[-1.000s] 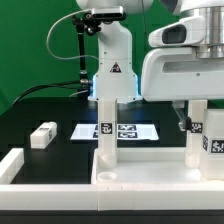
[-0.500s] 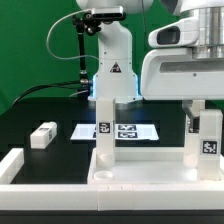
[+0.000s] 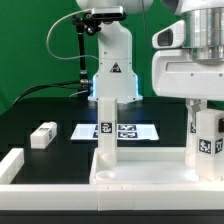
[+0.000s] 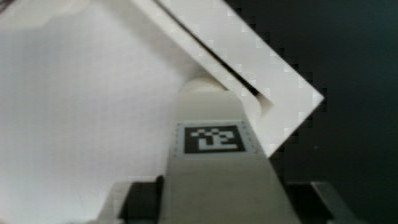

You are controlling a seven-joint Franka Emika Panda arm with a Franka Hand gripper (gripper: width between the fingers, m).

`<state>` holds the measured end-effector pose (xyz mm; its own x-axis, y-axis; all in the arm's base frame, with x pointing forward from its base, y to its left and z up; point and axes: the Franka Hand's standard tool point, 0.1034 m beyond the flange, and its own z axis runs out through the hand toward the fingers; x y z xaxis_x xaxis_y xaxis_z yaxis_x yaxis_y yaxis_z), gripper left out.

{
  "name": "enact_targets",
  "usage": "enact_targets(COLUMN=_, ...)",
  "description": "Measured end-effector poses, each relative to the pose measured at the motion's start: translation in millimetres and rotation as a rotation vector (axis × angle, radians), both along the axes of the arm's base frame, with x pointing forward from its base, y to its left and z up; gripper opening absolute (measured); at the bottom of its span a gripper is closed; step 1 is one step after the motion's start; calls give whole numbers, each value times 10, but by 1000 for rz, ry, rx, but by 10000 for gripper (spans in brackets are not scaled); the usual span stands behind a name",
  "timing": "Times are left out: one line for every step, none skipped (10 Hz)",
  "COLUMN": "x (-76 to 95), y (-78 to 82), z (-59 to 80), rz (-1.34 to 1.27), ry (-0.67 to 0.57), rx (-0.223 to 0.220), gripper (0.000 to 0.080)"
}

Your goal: Assemble desk

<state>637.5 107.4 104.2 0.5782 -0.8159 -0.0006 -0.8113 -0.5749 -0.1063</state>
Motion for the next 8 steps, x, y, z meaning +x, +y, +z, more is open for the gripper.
enact_targets(x=3, y=-10, z=1, rz=-95, ry=7, rx=27, gripper=288)
enact_targets(x=9, y=-6, z=-1, rz=-274, ry=14, rx=61, gripper=289)
enact_targets(x=19, y=-6, z=1, rz=-452, ry=26, rx=88, gripper=290)
enact_targets(x=23, y=-2, z=2, rz=-585, ry=41, rx=99, gripper=290)
enact_targets(x=31, y=2, z=7, rz=-659, ry=58, rx=104, gripper=290)
enact_targets(x=25, y=-2, z=0, rz=-680, ry=60, rx=112, gripper=290)
enact_targets(x=23, y=2, z=-4, rz=-677, ry=61, rx=112, gripper=290)
enact_targets(x=22, y=3, z=-5, rz=-636, ry=57, rx=108, gripper=290)
